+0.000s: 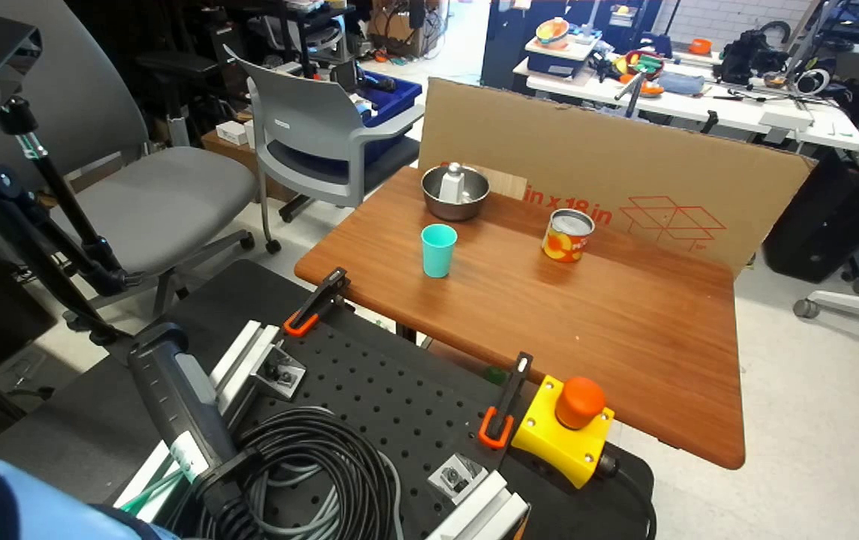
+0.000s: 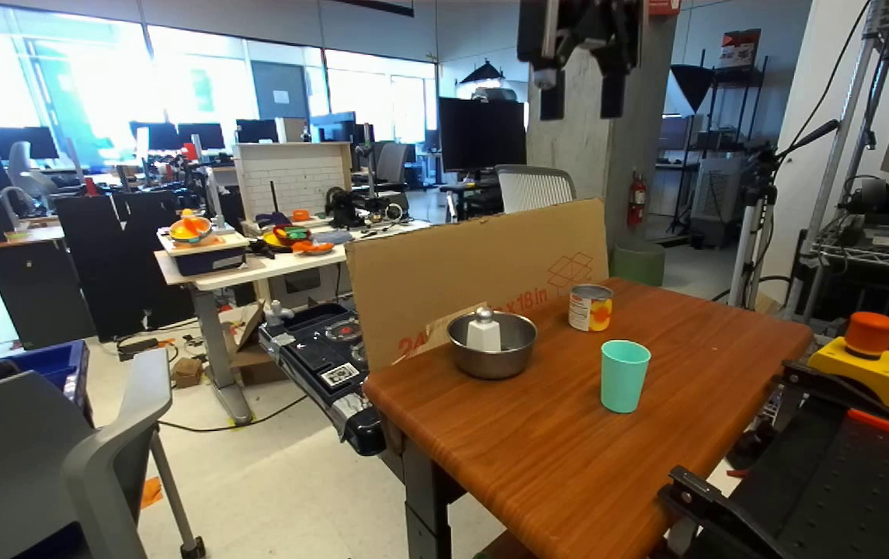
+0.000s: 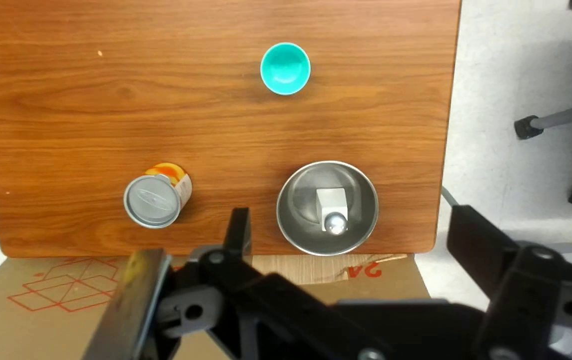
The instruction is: Remove the shaker from the bowl and put it on the table
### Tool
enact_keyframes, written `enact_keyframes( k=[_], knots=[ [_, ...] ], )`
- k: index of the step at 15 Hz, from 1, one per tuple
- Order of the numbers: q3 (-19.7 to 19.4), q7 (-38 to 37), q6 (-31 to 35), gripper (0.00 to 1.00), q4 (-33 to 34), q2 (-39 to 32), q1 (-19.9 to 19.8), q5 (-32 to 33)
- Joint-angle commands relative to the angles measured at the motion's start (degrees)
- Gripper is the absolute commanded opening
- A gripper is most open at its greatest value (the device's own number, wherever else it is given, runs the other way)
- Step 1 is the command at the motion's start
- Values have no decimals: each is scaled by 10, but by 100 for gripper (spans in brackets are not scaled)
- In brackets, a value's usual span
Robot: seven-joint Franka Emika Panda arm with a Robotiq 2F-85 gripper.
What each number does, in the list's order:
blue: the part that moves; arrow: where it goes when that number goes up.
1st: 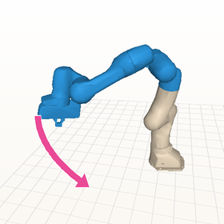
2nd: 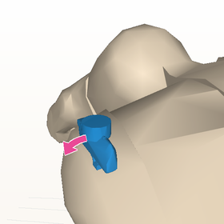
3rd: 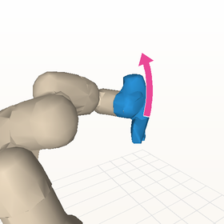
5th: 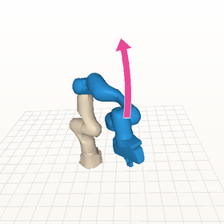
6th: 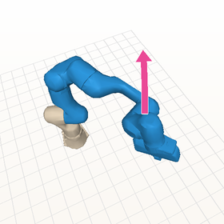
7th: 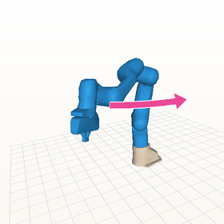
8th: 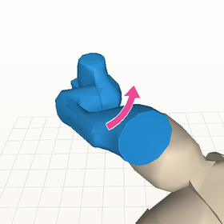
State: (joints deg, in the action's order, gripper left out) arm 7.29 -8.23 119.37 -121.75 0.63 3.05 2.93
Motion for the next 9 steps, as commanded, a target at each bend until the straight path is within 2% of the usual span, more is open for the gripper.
enact_keyframes(
  k=[1, 5, 9],
  knots=[
    [-4, -8, 64, 100, 41, -85, 15, -10],
    [-8, -19, 159, 100, 50, -150, 23, -23],
    [-17, -36, 165, 100, 84, -207, 31, -16]
  ],
)
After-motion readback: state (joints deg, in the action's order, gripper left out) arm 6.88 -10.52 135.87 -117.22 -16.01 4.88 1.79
